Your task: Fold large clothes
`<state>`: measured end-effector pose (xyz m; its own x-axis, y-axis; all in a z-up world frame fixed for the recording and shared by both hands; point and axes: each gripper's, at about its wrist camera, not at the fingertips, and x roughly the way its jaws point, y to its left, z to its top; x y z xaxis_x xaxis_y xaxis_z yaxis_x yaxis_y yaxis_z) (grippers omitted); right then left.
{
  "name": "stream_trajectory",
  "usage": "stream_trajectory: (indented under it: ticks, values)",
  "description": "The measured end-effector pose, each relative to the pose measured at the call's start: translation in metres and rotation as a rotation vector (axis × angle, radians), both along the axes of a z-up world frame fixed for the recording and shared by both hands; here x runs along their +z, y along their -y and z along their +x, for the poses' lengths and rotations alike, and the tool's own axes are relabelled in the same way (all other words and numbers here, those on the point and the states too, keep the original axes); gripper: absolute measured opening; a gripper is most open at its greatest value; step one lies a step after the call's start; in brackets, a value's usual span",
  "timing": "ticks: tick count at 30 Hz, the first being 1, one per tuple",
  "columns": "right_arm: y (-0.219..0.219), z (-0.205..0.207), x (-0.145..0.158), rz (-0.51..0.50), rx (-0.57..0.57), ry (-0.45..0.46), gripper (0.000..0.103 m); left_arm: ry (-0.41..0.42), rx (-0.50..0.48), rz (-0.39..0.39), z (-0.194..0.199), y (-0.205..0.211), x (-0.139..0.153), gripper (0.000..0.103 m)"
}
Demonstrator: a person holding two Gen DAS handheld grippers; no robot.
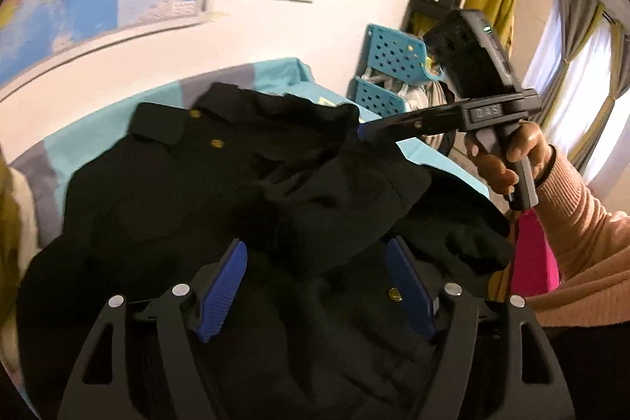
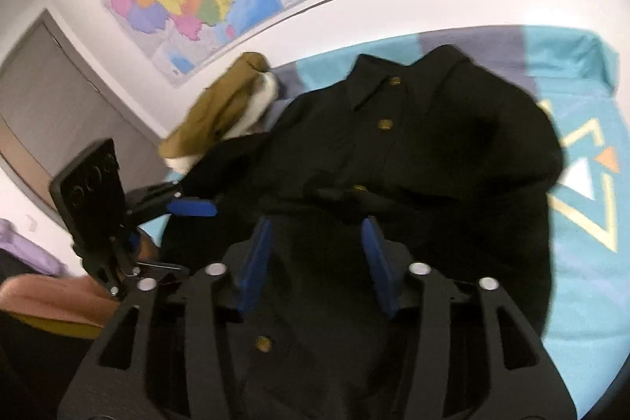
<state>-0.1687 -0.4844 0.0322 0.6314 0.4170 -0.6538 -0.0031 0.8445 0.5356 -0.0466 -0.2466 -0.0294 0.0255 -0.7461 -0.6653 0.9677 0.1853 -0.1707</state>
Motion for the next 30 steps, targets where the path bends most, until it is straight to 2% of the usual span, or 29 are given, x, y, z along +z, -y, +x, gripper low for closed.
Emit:
stream_trajectory:
  ticks: [1, 3, 5, 6, 9, 13, 15, 16, 17, 18, 19, 21, 22, 23, 26, 27, 28, 29, 30]
  values:
    - [-0.001, -0.008, 0.0, -0.037, -0.02, -0.003, 0.062, 0.008, 0.006, 0.011, 0.0, 0.004, -0.003, 0.072]
    - [0.0, -0.021, -0.006, -0.066, -0.023, -0.019, 0.061, -0.019, 0.006, 0.035, 0.002, 0.01, -0.011, 0.072]
    - [-0.008, -0.027, -0.011, -0.039, 0.027, -0.027, 0.042, -0.046, 0.016, 0.045, 0.008, 0.011, -0.015, 0.071]
    - [-0.016, -0.028, -0.011, -0.025, 0.072, -0.02, 0.028, -0.059, 0.023, 0.035, 0.011, 0.009, -0.015, 0.071]
    - [-0.048, -0.03, 0.007, -0.027, 0.176, 0.058, 0.004, -0.087, 0.064, -0.026, 0.021, -0.007, -0.005, 0.071]
    - [-0.104, -0.018, 0.036, -0.021, 0.335, 0.165, 0.003, -0.086, 0.136, -0.096, 0.033, -0.039, 0.015, 0.071]
    - [-0.119, -0.014, 0.046, -0.07, 0.354, 0.185, 0.006, -0.065, 0.181, -0.11, 0.037, -0.055, 0.022, 0.071]
    - [-0.118, -0.013, 0.051, -0.082, 0.34, 0.195, 0.019, -0.055, 0.198, -0.112, 0.038, -0.06, 0.025, 0.071]
    - [-0.111, -0.013, 0.052, -0.081, 0.307, 0.195, 0.029, -0.051, 0.209, -0.117, 0.038, -0.067, 0.027, 0.072]
    - [-0.1, -0.015, 0.052, -0.087, 0.249, 0.192, 0.048, -0.054, 0.216, -0.121, 0.039, -0.071, 0.027, 0.072]
    - [-0.081, -0.02, 0.049, -0.117, 0.143, 0.178, 0.058, -0.055, 0.221, -0.122, 0.039, -0.075, 0.026, 0.072]
    - [-0.051, -0.032, 0.039, -0.157, 0.015, 0.146, 0.06, -0.064, 0.215, -0.117, 0.038, -0.076, 0.021, 0.072]
    - [-0.029, -0.039, 0.028, -0.147, -0.073, 0.104, 0.07, -0.068, 0.213, -0.111, 0.038, -0.073, 0.019, 0.072]
    - [-0.014, -0.044, 0.018, -0.129, -0.131, 0.066, 0.072, -0.073, 0.207, -0.104, 0.038, -0.071, 0.016, 0.072]
    - [0.015, -0.051, -0.02, -0.039, -0.209, -0.04, 0.071, -0.089, 0.185, -0.095, 0.035, -0.06, 0.01, 0.072]
    - [0.018, -0.051, -0.03, -0.011, -0.211, -0.063, 0.058, -0.091, 0.179, -0.094, 0.035, -0.06, 0.008, 0.072]
    - [0.016, -0.05, -0.037, 0.035, -0.189, -0.06, 0.042, -0.094, 0.172, -0.094, 0.034, -0.057, 0.007, 0.072]
    - [0.009, -0.05, -0.037, 0.074, -0.146, -0.03, 0.038, -0.097, 0.167, -0.094, 0.032, -0.055, 0.006, 0.072]
    - [-0.003, -0.049, -0.031, 0.056, -0.107, 0.0, 0.037, -0.099, 0.163, -0.095, 0.032, -0.056, 0.005, 0.072]
